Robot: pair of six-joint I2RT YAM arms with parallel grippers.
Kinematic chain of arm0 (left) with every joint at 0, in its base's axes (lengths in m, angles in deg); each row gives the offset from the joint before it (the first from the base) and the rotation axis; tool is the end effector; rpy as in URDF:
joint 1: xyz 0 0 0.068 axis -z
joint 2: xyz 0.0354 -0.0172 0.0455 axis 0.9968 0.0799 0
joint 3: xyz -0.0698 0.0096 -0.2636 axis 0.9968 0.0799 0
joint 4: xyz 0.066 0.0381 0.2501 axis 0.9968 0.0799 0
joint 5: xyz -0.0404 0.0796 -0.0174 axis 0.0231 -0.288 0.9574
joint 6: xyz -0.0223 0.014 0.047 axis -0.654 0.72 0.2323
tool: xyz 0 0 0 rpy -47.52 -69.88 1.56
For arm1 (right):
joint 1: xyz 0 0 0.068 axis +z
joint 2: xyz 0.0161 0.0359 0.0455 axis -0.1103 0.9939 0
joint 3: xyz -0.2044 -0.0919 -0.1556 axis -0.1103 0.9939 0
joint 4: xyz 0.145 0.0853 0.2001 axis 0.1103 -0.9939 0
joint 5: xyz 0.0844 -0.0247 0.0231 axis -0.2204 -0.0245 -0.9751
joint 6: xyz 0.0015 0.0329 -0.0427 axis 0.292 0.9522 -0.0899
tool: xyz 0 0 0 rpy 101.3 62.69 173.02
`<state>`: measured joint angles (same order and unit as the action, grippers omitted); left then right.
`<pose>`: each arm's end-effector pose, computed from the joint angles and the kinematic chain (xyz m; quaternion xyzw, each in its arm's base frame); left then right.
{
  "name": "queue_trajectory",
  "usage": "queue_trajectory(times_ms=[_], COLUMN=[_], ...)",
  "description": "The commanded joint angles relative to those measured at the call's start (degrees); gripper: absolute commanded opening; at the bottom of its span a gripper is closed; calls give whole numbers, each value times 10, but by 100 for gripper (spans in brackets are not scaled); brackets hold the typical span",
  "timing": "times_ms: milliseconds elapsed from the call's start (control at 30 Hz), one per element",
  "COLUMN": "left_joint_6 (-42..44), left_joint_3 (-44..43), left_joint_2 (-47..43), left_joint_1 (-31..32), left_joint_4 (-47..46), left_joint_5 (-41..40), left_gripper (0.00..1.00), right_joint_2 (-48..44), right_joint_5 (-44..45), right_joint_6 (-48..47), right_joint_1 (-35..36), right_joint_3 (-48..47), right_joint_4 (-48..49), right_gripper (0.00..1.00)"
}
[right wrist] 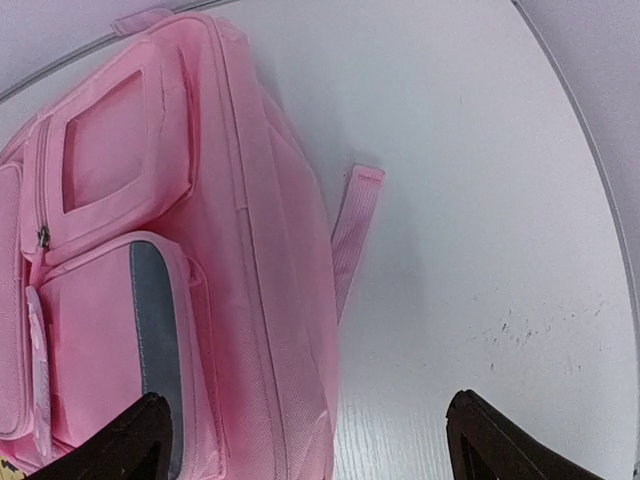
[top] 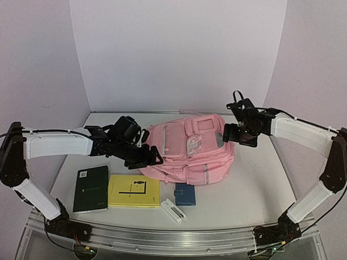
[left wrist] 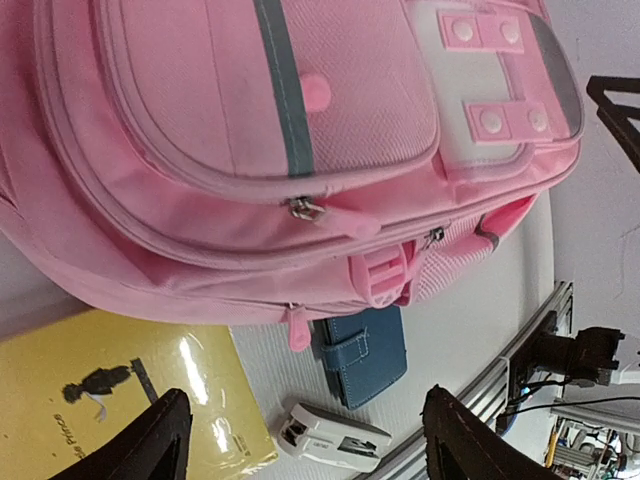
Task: Pack the student bag
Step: Zip the student bag at the center of the board.
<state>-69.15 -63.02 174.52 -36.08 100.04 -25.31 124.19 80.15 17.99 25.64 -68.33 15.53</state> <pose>0.2079 -0.2525 0.2348 0.0790 0.9275 -0.3196 0.1772 0.2828 0.1664 0.2758 0.0479 0.9412 0.0709 0.3270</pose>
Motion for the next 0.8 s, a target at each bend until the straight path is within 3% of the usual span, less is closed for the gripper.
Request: queue_trajectory(times_ms=[0,267,533,767], left_joint_6=[-29,-33,-35,-43], left_joint_3=[-35,-99,-125,-137], left_joint_2=[60,162,198,217], left_joint_1=[53,87,87,86], left_joint_4=[11,41,36,45], left_joint_5=[-48,-80,-85,-97], left_gripper=[73,58,42,35], right_joint_2=[23,27,22,30], right_joint_5=[-41,-32,-32,-36], right_joint_6=[0,10,12,13], right_joint_1=[5,4,4,4], right_joint_3=[15,39,51,48], right_joint_4=[46,58,64,67], right_gripper=[90,83,81,79])
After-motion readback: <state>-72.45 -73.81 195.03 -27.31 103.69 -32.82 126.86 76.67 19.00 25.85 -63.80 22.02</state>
